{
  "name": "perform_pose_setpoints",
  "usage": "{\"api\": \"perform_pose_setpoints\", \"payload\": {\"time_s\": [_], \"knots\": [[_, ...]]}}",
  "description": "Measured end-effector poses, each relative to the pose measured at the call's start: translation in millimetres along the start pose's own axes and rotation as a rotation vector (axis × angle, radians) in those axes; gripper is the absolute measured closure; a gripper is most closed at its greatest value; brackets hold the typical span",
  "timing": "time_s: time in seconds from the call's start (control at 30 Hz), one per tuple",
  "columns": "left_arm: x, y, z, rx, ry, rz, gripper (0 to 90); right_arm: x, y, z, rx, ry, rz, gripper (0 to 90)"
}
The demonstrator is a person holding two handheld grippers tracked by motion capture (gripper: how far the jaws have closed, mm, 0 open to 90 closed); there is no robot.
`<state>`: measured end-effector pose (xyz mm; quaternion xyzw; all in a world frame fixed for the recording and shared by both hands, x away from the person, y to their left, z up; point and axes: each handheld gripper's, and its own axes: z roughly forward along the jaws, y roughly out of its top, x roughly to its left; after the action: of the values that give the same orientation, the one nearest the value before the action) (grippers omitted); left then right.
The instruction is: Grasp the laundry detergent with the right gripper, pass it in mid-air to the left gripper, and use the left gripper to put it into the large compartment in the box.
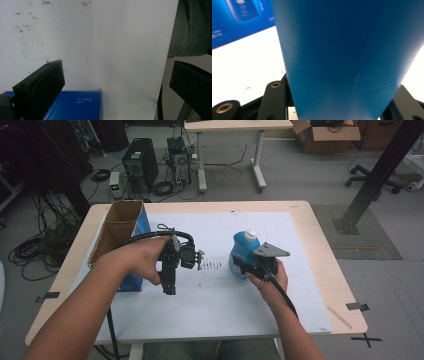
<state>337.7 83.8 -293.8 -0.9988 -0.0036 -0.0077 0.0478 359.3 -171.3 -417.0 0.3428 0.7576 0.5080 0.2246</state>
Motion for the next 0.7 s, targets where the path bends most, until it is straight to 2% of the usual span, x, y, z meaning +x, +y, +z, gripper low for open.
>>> {"api": "perform_pose_setpoints", "payload": {"time_s": [0.13, 0.3, 0.4, 0.6, 0.7], "knots": [[0.0, 1.8, -6.6, -0.005, 0.005, 0.003, 0.2, -1.5, 14.7, -13.5, -0.009, 0.066, -0.051, 46.8], [-2.2, 5.2, -14.9, -0.025, 0.005, 0.015, 0.2, -0.7, 28.6, -29.9, -0.022, 0.223, -0.12, 46.6], [-4.1, 8.3, -19.0, -0.032, 0.007, 0.025, 0.2, 1.7, 31.5, -35.7, -0.021, 0.325, -0.155, 46.5], [-6.1, 13.6, -25.7, -0.036, 0.006, 0.034, 0.2, 14.3, 30.6, -39.6, 0.021, 0.455, -0.261, 46.5], [-6.9, 16.4, -27.9, -0.037, 0.008, 0.035, 0.2, 21.0, 29.3, -38.7, 0.039, 0.524, -0.297, 46.5]]}}
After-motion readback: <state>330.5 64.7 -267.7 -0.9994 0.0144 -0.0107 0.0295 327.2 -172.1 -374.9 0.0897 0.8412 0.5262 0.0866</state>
